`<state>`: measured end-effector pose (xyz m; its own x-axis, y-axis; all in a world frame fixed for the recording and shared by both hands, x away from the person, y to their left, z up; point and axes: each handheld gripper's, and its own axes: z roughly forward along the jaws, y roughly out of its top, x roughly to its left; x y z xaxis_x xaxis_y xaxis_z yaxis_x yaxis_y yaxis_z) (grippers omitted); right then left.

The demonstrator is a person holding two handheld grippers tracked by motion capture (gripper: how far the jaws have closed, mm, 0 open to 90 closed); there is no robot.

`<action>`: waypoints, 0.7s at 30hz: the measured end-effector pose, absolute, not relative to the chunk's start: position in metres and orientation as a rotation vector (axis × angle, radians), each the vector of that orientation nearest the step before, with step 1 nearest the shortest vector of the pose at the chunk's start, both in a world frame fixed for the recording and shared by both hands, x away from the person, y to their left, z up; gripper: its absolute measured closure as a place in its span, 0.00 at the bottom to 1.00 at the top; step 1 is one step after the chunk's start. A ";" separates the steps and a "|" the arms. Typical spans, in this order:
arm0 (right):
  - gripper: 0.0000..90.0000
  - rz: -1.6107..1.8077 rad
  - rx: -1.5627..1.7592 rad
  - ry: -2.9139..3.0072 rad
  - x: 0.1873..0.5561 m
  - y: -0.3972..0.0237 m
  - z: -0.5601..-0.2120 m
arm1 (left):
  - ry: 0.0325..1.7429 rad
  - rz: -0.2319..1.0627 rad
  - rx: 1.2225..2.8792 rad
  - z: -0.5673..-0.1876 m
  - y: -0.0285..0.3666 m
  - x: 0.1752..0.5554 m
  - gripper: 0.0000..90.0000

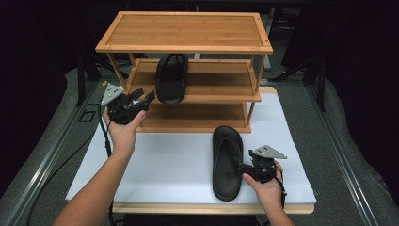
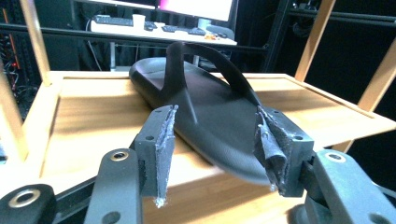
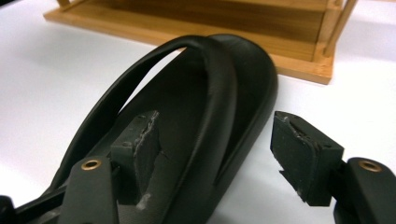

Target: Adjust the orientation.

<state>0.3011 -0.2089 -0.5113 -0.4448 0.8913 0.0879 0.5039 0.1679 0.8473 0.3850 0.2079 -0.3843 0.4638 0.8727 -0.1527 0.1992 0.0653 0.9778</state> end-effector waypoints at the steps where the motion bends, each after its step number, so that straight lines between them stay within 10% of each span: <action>1: 0.37 1.175 1.317 2.027 0.301 -0.207 -0.512 | 1.004 0.669 1.446 -0.387 0.210 0.380 0.53; 8: 0.43 1.063 1.319 2.042 0.301 -0.200 -0.518 | 1.022 0.640 1.443 -0.417 0.226 0.351 0.53; 16: 0.84 1.065 1.316 2.023 0.300 -0.213 -0.514 | 1.011 0.685 1.509 -0.449 0.238 0.320 0.53; 21: 0.88 1.065 1.347 1.998 0.301 -0.227 -0.513 | 0.991 0.673 1.565 -0.465 0.238 0.317 0.54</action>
<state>0.3014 -0.2265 -0.5128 -0.3846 0.9229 0.0192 0.5303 0.2039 0.8229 0.3169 0.2379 -0.4650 0.4865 0.8694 -0.0863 0.2399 -0.0380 0.9700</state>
